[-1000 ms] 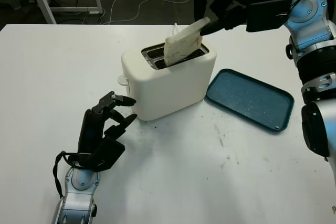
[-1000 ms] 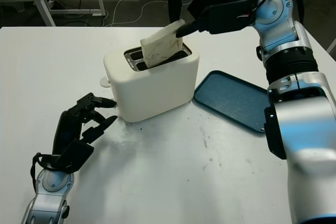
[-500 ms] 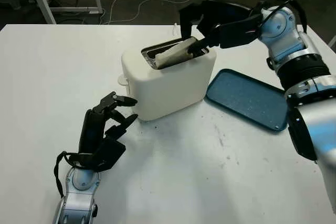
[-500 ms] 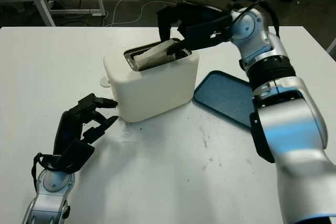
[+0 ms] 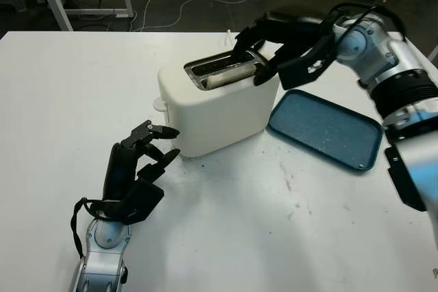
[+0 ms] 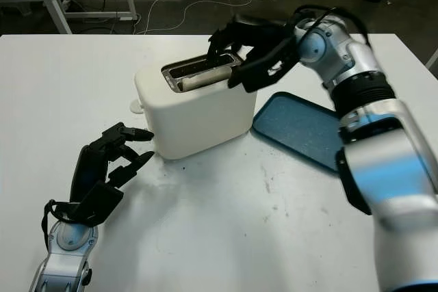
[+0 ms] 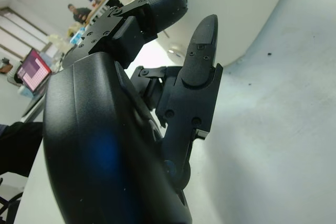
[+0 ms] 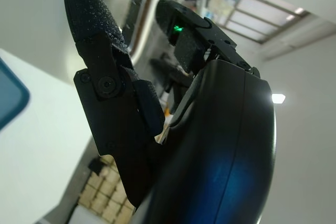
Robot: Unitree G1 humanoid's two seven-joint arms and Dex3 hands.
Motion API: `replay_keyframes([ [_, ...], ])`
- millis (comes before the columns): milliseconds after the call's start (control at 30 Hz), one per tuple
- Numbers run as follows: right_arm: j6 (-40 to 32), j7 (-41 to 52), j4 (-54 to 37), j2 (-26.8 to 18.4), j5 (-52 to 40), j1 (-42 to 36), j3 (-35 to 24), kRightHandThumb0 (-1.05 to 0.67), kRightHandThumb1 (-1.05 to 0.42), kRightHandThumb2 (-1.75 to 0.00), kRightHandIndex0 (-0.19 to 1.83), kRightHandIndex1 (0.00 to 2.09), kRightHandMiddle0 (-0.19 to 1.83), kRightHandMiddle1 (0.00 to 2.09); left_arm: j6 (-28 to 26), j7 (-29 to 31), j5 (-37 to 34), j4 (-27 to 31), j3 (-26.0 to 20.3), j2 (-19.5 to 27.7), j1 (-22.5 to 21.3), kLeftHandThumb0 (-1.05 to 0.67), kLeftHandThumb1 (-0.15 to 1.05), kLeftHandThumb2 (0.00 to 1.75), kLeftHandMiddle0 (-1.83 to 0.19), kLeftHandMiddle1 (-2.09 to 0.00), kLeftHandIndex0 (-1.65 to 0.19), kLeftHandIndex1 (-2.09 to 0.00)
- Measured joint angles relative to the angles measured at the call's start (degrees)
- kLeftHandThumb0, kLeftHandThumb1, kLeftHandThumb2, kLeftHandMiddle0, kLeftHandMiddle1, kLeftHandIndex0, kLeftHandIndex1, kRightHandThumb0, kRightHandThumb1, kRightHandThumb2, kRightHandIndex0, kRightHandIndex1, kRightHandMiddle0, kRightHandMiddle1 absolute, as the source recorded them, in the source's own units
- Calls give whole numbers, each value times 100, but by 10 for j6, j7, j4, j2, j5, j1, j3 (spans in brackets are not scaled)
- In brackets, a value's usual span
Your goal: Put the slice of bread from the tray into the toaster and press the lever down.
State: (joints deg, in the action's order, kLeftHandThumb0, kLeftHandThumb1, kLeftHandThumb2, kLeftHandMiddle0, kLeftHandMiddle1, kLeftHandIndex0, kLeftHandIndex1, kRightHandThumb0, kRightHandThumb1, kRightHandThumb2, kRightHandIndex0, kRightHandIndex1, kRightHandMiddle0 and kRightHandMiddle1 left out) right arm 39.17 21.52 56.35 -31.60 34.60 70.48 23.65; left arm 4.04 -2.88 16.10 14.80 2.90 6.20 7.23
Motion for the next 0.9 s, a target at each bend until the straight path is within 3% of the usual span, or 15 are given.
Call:
replay_keyframes([
  [367, 2, -103, -19, -22, 32, 1, -2, -93, -80, 0, 4, 55, 43, 0, 0, 0, 0, 0, 0, 0, 1, -32, 92, 11, -60, -157, -64, -87],
  [533, 20, -167, -26, -29, 11, -16, -39, -78, -82, 0, 22, 38, 45, 2, 1, -4, 0, 0, -7, 4, 1, -32, 92, 10, -63, -151, -65, -87],
  [700, 48, -188, -75, -29, -88, -137, -108, -67, -85, -1, 49, 41, 62, 6, 9, -2, -2, 16, -41, 33, -6, -31, 92, 8, -59, -158, -65, -85],
  [767, 52, -178, -108, -17, -150, -205, -136, -60, -84, 0, 65, 42, 72, 7, 14, 1, -3, 24, -59, 50, -19, -30, 91, 4, -61, -156, -69, -82],
  [900, 42, -150, -198, 15, -242, -350, -176, -53, -89, -1, 79, 31, 81, 4, 33, 12, -1, 36, -96, 102, -60, -28, 91, 2, -60, -150, -72, -77],
])
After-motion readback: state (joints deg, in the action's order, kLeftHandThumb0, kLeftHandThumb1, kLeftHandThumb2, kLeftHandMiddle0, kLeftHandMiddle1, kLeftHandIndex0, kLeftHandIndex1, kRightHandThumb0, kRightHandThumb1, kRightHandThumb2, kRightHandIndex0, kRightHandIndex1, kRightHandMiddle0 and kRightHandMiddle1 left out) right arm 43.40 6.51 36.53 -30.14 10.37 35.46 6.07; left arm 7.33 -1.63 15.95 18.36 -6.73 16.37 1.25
